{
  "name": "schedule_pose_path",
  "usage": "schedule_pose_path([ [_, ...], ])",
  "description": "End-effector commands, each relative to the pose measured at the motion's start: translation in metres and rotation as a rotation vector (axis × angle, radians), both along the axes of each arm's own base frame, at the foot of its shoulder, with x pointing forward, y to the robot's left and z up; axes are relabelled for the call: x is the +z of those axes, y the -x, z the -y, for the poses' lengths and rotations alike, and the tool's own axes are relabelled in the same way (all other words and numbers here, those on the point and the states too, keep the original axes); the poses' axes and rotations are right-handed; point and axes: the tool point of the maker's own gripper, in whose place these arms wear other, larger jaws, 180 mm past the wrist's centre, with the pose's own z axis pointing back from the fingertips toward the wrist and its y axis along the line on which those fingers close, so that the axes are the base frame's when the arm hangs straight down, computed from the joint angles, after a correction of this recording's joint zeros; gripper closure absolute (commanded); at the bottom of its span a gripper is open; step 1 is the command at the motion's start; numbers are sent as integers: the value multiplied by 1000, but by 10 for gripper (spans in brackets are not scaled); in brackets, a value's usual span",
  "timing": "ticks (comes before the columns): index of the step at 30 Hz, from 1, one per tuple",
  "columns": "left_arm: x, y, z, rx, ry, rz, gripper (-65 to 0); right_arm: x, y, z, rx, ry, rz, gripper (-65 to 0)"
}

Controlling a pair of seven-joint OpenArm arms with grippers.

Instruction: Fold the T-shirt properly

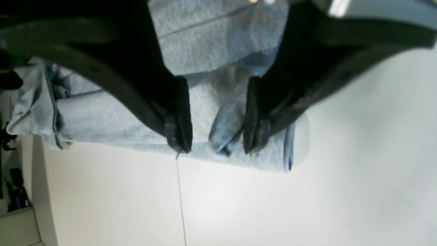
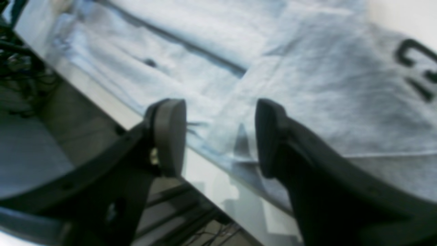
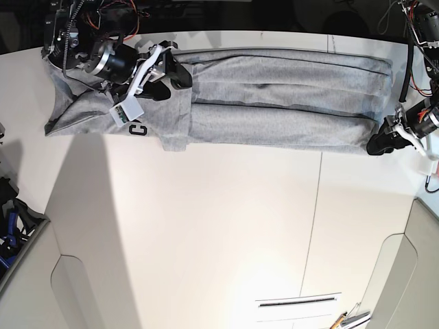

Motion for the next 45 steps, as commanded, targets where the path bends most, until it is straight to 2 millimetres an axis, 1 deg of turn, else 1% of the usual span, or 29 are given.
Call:
schedule_pose_path([
  [1,21,-11,-9,4,-14,65,-281,18,-7,-4,2,-33,62,-328],
  [4,24,-7,-13,10,-1,56,-281,36,-14,-2,9,1,139,-327],
  [7,33,-4,-16,21,56,67,-281,54,-23,4,4,70,224,-327],
  [8,37,-3,-18,29,71,77,-281,57,-26,6,-1,91,246,-328],
  [10,42,-1,-25,49,83,88,-281,58,-31,12,-20,128,273,-328],
  [13,41,10,-36,87,80,82,-281,48,-34,24,-48,205,259,-328],
  [17,27,32,-42,107,76,29,-282,35,-38,44,-101,297,229,-328],
  [21,13,52,-47,149,69,9,-283,22,-42,74,-169,395,202,-328],
  [23,8,61,-50,163,59,-5,-299,17,-44,88,-207,423,190,-328],
  [26,1,67,-50,174,53,-17,-306,11,-44,109,-263,442,169,-328],
  [29,-9,69,-46,191,38,-25,-306,3,-43,129,-317,455,139,-328],
  [31,-19,72,-44,204,19,-34,-306,-5,-41,138,-345,452,115,-328],
  [33,-26,74,-40,216,13,-38,-306,-13,-38,143,-364,432,85,-328],
  [37,-35,76,-28,229,41,-41,-306,-29,-32,143,-372,399,30,-328],
  [45,-43,77,-14,244,84,-37,-305,-28,-35,138,-375,363,40,-328],
])
